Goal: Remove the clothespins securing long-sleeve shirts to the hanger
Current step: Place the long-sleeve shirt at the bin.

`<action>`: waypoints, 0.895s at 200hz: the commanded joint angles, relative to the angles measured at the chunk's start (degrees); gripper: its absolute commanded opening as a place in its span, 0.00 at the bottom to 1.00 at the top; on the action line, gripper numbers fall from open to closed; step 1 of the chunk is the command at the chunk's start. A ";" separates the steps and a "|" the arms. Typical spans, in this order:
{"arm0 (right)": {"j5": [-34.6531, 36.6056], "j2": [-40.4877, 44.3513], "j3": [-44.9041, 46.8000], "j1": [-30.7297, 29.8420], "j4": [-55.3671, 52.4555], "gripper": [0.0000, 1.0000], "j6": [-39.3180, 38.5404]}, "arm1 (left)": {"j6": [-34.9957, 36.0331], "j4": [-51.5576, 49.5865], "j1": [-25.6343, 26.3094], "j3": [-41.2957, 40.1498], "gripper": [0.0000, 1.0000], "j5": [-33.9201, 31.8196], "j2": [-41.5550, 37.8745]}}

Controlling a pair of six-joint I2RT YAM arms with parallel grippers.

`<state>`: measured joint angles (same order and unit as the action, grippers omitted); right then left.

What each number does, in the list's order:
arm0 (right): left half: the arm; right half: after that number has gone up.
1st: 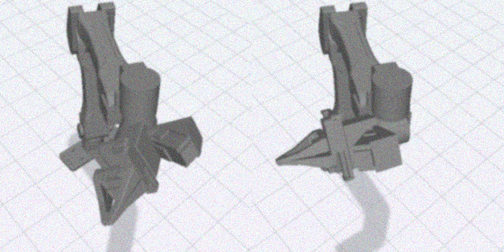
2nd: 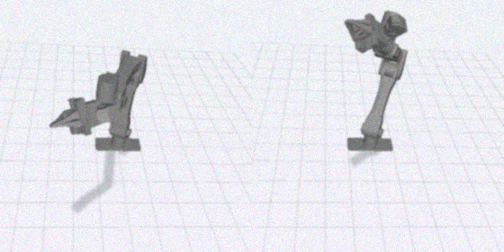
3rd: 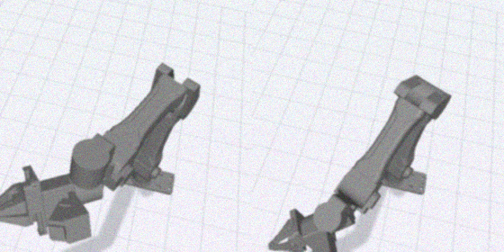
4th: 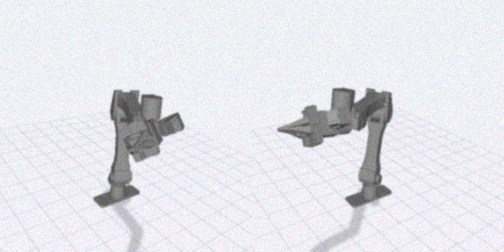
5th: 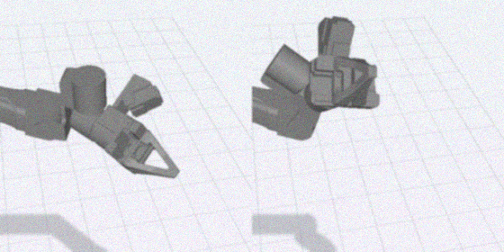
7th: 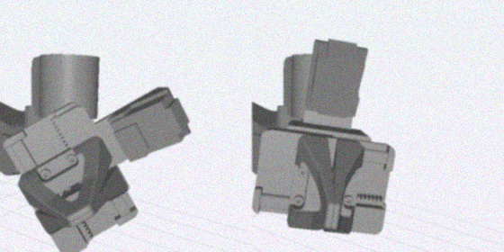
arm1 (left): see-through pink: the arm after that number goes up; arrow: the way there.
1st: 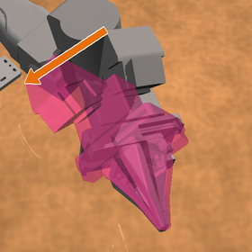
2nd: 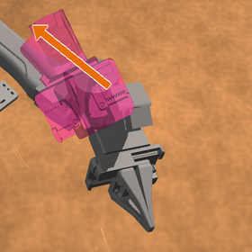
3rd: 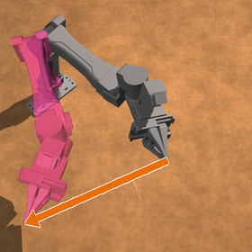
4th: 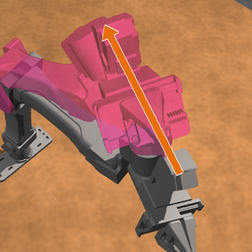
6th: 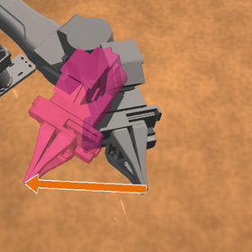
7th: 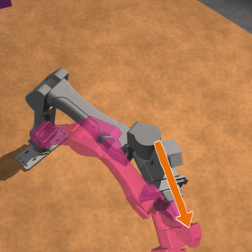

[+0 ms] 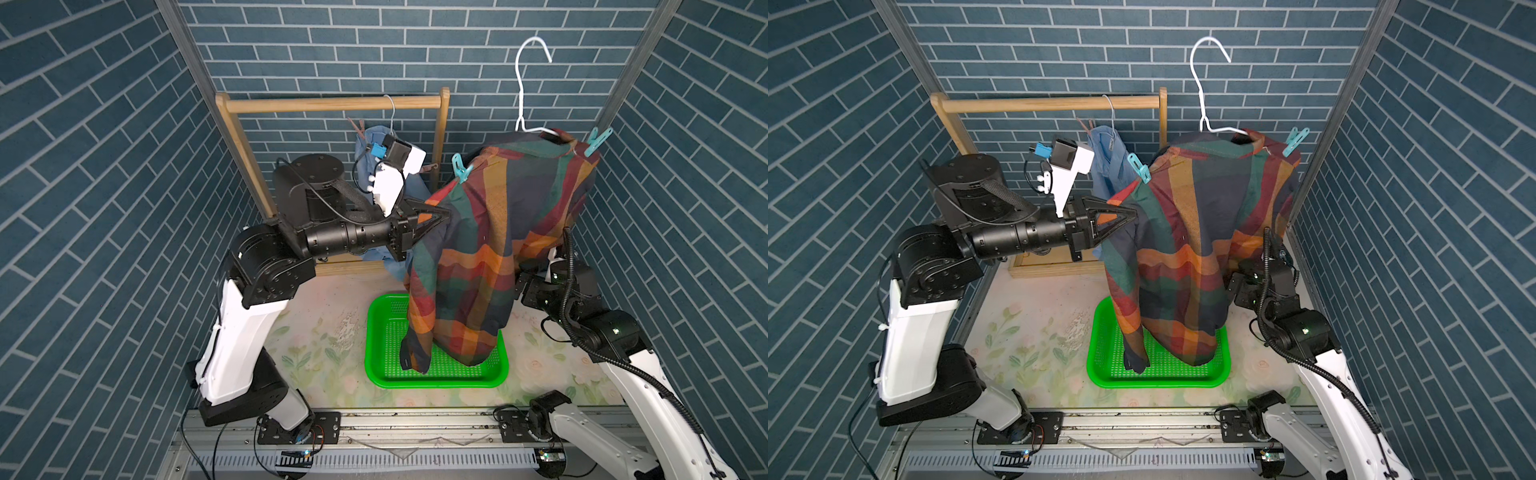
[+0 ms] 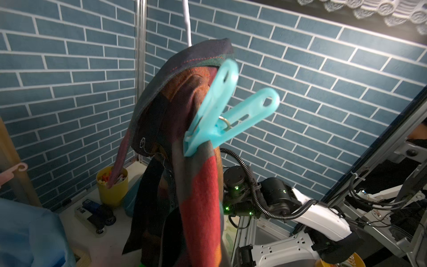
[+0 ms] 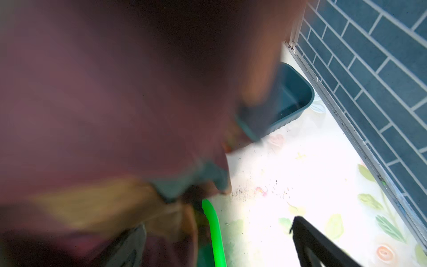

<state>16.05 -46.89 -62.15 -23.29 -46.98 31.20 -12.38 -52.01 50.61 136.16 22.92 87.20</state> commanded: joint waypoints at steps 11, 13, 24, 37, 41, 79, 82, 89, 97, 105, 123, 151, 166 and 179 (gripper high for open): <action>-3.59 2.43 2.56 0.18 -2.74 0.99 1.74 | 4.09 10.64 0.28 -16.89 0.00 -2.78 -11.13; -3.75 2.51 2.67 0.13 -2.76 0.99 1.82 | 4.14 10.79 0.28 -17.51 0.00 -3.05 -11.76; -4.34 3.37 3.03 0.17 -2.43 0.99 2.55 | 4.91 10.20 0.28 -19.81 0.00 -4.32 -13.87; -4.57 5.20 3.75 0.22 -1.61 0.99 3.35 | 5.46 8.36 0.28 -21.80 0.00 -6.83 -15.69; -4.46 5.74 3.84 0.18 -1.40 0.99 3.57 | 5.59 8.09 0.20 -22.49 0.00 -7.33 -16.20; 6.28 7.78 1.25 0.22 -6.96 0.99 7.75 | 5.92 9.06 -0.13 -32.57 0.00 -10.73 -23.61; 7.57 7.87 1.13 0.18 -7.51 0.99 8.22 | 5.96 9.28 -0.30 -33.22 0.00 -10.86 -24.15; 9.96 8.15 0.89 0.18 -8.18 0.98 8.83 | 6.12 9.86 -0.55 -34.69 0.00 -11.04 -25.45; 12.16 8.39 0.89 0.22 -8.37 0.99 9.29 | 6.23 10.62 -0.89 -36.03 0.00 -11.29 -26.92; 14.39 8.12 0.57 0.26 -8.60 0.99 9.80 | 6.23 11.35 -1.18 -36.91 0.00 -11.23 -28.04; 19.93 4.51 -3.21 0.58 -10.87 0.99 10.48 | 6.53 11.30 -1.42 -36.61 0.00 -11.49 -28.98; 17.54 -7.05 -12.19 6.66 -14.17 0.99 10.18 | 6.84 11.06 -1.48 -35.67 0.00 -10.34 -29.54; 9.92 -9.99 -11.14 11.85 -9.19 0.98 9.84 | 7.06 11.40 -1.48 -35.23 0.00 -9.46 -29.95; 7.73 -12.38 -9.65 13.83 -5.76 0.98 10.14 | 7.20 11.77 -1.48 -34.79 0.00 -8.83 -30.18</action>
<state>29.08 -54.78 -73.56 -13.04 -55.42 38.65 -6.50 -45.21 49.52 99.31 12.95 58.22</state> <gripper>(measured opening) 0.985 0.059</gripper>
